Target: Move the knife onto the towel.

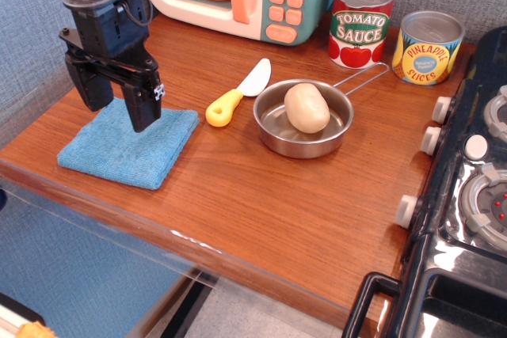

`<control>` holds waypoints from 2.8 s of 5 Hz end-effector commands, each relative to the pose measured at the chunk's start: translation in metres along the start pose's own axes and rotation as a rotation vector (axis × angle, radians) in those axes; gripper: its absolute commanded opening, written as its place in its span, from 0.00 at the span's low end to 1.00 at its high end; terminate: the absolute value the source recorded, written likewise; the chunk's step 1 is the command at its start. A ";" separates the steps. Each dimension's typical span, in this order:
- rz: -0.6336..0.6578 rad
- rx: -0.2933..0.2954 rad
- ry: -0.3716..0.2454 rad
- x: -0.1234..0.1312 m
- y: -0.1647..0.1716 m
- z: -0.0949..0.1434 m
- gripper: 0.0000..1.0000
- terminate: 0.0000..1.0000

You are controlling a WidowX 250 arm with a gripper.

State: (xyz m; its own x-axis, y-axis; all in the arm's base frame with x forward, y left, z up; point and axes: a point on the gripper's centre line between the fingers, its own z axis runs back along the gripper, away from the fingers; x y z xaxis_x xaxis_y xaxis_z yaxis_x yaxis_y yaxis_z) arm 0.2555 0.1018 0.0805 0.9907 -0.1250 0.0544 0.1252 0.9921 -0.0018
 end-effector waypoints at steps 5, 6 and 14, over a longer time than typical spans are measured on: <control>0.054 0.016 -0.162 0.086 0.009 -0.019 1.00 0.00; 0.052 0.002 -0.157 0.108 0.007 -0.031 1.00 0.00; 0.018 0.083 0.034 0.124 -0.018 -0.071 0.00 0.00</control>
State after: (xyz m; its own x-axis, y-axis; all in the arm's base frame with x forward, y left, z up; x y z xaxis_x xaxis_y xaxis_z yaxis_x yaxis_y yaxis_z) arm 0.3794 0.0635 0.0094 0.9939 -0.1104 0.0086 0.1095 0.9914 0.0718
